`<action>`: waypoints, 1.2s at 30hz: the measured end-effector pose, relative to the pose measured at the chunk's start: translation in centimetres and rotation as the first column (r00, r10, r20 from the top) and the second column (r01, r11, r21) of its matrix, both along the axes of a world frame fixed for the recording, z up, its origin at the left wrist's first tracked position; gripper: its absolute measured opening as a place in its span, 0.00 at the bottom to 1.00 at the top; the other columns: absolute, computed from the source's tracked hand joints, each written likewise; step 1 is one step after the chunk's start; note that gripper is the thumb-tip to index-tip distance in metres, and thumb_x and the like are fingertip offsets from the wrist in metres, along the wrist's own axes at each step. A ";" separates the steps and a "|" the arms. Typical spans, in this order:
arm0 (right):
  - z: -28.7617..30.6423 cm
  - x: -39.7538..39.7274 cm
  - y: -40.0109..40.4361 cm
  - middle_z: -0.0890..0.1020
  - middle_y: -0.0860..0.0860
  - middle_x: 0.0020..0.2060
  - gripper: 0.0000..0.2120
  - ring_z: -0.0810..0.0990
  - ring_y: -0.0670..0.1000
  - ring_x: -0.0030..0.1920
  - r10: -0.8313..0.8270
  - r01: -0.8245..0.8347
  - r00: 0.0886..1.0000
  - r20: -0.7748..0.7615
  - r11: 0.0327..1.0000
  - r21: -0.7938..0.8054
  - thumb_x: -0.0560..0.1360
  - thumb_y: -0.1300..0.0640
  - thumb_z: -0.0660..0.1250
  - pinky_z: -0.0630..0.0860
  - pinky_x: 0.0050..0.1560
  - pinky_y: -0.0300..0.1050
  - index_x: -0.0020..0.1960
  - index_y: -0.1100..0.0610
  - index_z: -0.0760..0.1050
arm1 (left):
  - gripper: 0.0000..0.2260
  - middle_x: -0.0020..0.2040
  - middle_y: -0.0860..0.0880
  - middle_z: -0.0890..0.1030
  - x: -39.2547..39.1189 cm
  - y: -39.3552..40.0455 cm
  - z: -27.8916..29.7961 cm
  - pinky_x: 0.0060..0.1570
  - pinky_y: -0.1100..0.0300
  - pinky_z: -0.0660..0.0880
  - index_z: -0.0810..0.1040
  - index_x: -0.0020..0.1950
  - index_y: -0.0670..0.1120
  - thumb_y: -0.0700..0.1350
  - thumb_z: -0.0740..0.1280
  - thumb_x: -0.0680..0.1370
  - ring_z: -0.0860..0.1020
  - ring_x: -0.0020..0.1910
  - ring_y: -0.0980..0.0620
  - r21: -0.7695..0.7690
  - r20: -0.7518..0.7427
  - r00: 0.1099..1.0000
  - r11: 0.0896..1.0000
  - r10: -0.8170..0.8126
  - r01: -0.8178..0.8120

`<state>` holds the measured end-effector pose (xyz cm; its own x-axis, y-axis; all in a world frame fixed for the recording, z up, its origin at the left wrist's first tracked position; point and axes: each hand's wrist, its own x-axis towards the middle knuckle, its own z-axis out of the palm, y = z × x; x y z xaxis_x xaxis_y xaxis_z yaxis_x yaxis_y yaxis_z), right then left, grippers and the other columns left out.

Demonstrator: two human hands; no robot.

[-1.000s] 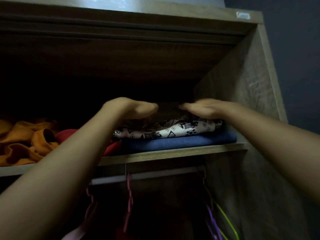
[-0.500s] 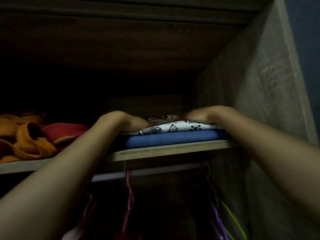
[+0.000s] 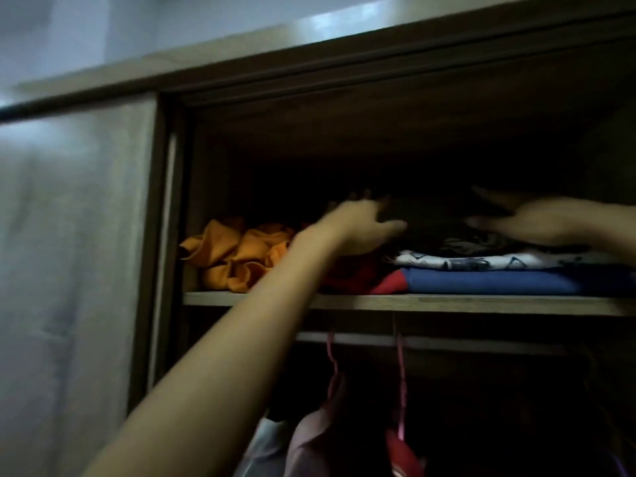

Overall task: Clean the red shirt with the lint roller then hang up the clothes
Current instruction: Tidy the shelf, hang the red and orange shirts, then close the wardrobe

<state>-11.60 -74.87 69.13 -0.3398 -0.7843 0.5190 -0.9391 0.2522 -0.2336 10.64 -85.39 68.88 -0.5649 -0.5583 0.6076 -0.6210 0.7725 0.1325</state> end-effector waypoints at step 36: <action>-10.0 21.9 -2.9 0.70 0.50 0.51 0.14 0.74 0.53 0.51 0.247 -0.351 0.926 -0.286 0.280 -0.894 0.70 0.59 0.72 0.75 0.50 0.42 0.52 0.52 0.72 | 0.23 0.73 0.43 0.67 11.9 -5.3 -9.8 0.73 0.49 0.59 0.67 0.73 0.50 0.42 0.64 0.78 0.62 0.74 0.43 -0.401 -0.378 0.926 0.899 0.011 -0.175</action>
<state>10.28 -77.80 59.18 -0.1122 0.1785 0.9775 -0.9251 -0.3779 -0.0372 22.58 -90.74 59.04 -0.2212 -0.2425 0.9446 -0.6656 0.7454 0.0354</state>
